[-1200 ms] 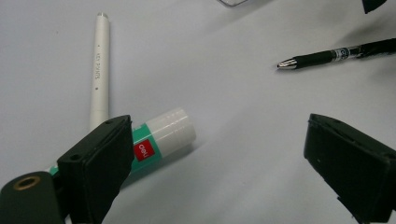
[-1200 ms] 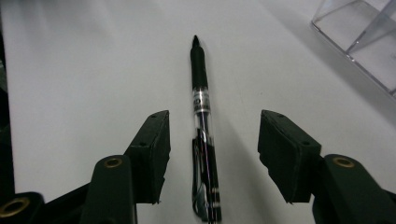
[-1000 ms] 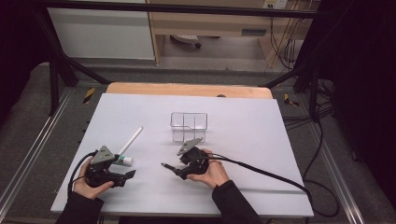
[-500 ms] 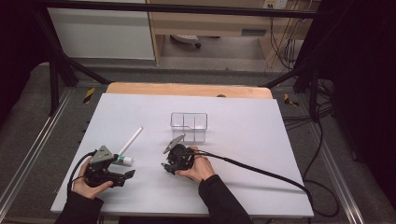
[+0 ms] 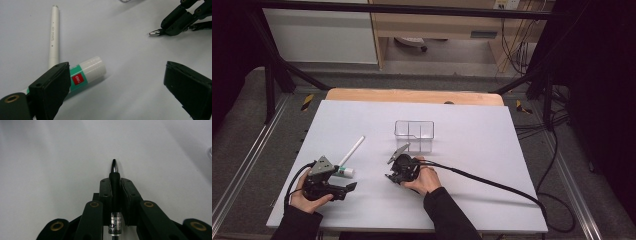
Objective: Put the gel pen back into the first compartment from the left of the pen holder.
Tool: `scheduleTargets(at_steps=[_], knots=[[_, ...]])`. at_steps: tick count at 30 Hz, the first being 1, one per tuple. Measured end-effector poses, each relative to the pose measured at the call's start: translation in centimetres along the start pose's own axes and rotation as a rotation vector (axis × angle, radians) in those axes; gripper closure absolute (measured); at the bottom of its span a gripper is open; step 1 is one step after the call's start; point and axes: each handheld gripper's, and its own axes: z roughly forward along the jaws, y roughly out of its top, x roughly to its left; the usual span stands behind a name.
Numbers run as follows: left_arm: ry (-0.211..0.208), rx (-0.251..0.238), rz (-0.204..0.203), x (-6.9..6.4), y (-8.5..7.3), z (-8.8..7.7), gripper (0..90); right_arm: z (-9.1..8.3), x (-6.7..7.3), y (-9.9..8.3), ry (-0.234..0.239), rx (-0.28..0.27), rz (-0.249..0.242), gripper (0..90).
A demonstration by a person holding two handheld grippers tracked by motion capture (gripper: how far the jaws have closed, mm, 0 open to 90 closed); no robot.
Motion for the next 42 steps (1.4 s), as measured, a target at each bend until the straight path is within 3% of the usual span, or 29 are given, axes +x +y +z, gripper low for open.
scheduleTargets(at_steps=[8,17,32,42], knots=[[0.000,0.000,0.001,0.0,0.0,0.0,7.2,-0.5,0.1,0.0,-0.005,-0.020,-0.003,80.9],[0.001,-0.001,0.000,0.0,0.0,-0.1,7.3,-2.6,0.3,0.3,-0.025,-0.067,-0.012,81.0],[0.002,-0.003,0.000,-0.1,0.0,-0.1,7.3,-7.3,-0.1,0.3,-0.116,-0.315,0.019,80.9],[0.001,-0.002,0.002,-0.1,0.0,0.0,7.3,-9.9,-0.9,0.4,-0.173,-0.486,0.080,80.8]])
